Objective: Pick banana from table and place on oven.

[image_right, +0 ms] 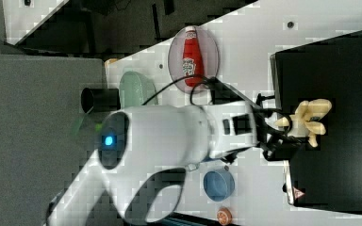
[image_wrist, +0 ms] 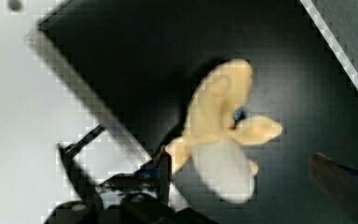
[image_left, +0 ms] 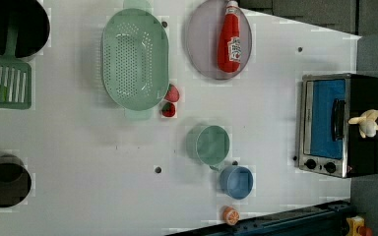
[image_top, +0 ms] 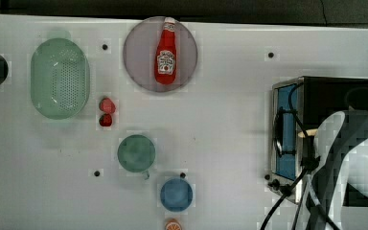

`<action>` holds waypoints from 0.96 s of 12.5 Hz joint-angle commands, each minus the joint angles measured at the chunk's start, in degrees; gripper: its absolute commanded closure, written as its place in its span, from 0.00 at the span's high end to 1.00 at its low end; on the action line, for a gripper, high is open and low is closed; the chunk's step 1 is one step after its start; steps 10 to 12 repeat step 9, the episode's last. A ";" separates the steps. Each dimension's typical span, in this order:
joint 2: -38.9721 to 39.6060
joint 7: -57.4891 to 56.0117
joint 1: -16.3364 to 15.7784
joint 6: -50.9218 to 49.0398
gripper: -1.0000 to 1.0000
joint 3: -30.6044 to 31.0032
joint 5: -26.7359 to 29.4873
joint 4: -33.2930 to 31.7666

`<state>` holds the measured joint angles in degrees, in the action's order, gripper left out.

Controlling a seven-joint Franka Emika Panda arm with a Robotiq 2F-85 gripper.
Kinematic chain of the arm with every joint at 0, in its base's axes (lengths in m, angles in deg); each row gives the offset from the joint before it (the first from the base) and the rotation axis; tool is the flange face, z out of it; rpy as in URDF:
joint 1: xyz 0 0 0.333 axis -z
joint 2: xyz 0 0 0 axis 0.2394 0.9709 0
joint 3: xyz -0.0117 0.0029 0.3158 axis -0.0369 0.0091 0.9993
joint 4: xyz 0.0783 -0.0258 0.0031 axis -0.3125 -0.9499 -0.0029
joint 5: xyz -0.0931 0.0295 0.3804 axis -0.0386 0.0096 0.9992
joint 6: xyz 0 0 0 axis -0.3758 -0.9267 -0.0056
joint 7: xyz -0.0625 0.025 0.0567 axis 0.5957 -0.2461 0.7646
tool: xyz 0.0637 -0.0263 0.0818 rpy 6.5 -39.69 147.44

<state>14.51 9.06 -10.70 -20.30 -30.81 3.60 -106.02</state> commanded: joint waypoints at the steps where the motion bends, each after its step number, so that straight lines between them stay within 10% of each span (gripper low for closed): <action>1: -8.66 -1.42 -2.72 -6.30 1.00 1.89 -0.20 6.78; 7: -19.27 41.74 -6.25 -25.93 1.00 24.00 -1.00 6.46; 12: -20.20 45.05 -6.24 -25.95 1.00 27.64 -1.23 6.40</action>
